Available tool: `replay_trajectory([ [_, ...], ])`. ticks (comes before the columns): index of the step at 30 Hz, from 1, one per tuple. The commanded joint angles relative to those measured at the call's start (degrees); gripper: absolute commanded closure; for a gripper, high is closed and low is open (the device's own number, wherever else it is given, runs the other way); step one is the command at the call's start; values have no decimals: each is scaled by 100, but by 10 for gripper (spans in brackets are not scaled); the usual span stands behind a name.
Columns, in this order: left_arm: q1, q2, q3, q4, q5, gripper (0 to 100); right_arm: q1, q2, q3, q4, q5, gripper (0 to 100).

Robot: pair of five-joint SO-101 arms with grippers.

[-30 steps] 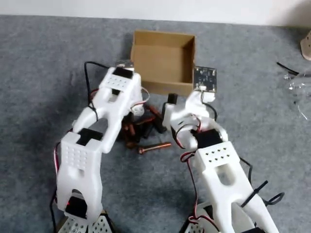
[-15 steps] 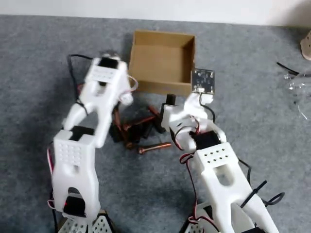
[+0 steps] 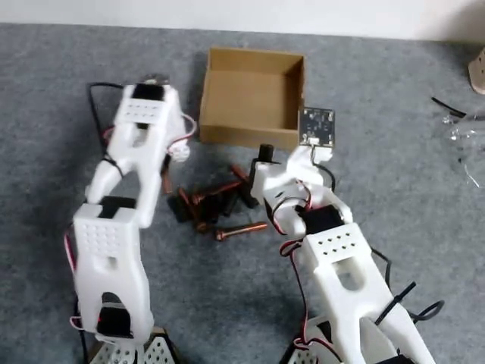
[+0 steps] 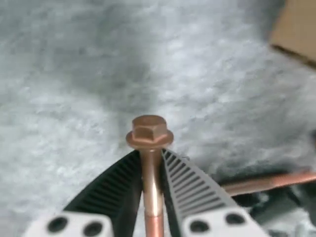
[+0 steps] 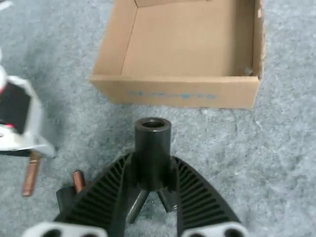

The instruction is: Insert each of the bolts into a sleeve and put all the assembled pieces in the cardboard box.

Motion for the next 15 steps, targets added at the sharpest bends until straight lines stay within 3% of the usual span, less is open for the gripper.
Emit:
replay_trajectory([
  [1, -602, -409, -259, 149, -26, 996, -66, -110, -66, -215, 79, 995],
  [5, -1007, -13, -259, 123, -255, 996, -66, -110, -66, -215, 79, 995],
  [11, -1042, 1156, -312, -334, -563, 996, -57, -110, -66, -215, 79, 995],
  [15, -1103, 1420, -936, -9, -571, 995, -57, -110, -66, -215, 79, 995],
])
